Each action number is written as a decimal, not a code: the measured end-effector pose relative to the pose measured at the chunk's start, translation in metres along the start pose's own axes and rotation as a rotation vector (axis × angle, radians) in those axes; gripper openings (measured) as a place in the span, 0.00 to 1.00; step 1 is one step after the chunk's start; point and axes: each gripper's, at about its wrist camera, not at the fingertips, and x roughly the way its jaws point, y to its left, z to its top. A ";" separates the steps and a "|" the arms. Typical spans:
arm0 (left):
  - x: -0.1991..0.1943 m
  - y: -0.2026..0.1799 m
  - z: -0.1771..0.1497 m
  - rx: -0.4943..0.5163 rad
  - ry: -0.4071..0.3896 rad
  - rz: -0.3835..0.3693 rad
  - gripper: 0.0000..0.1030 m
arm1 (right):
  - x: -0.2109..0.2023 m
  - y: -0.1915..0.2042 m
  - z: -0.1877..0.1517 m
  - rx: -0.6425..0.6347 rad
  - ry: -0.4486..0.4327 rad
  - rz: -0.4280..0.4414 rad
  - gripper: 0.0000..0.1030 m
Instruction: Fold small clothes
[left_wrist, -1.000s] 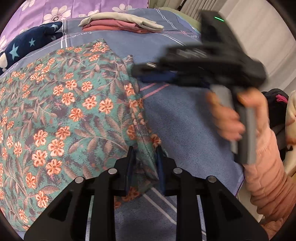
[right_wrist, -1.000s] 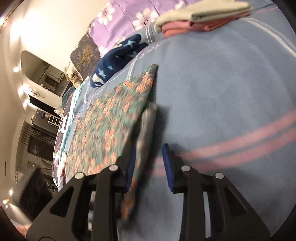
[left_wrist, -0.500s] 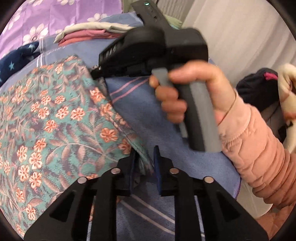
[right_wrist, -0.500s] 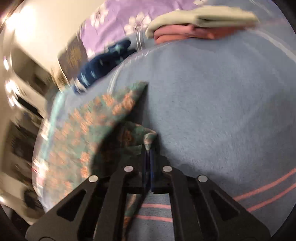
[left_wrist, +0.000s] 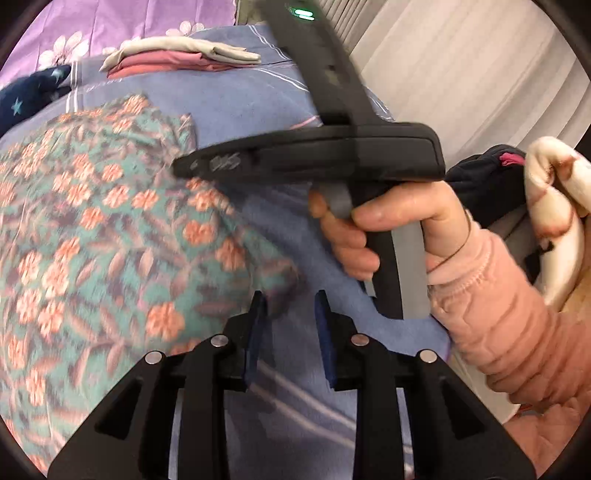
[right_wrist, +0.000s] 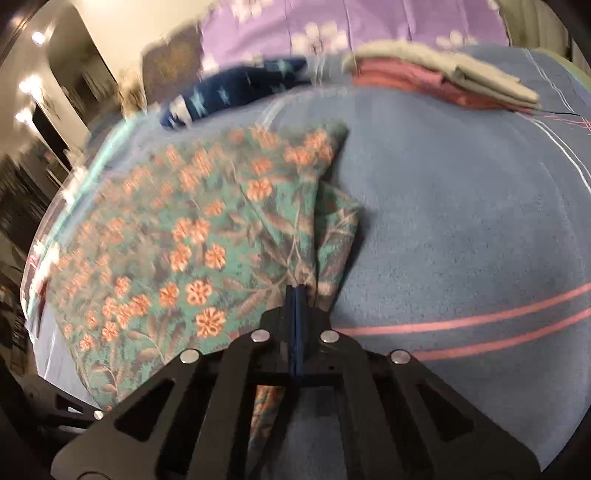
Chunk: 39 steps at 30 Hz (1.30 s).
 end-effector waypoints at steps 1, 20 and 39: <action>-0.008 0.003 -0.004 -0.016 -0.012 -0.010 0.29 | -0.002 0.001 -0.001 0.008 0.000 -0.014 0.00; -0.279 0.214 -0.211 -0.654 -0.511 0.585 0.19 | -0.018 0.143 0.040 -0.220 -0.063 -0.213 0.33; -0.231 0.247 -0.194 -0.477 -0.419 0.278 0.47 | 0.071 0.330 0.054 -0.514 0.106 -0.071 0.51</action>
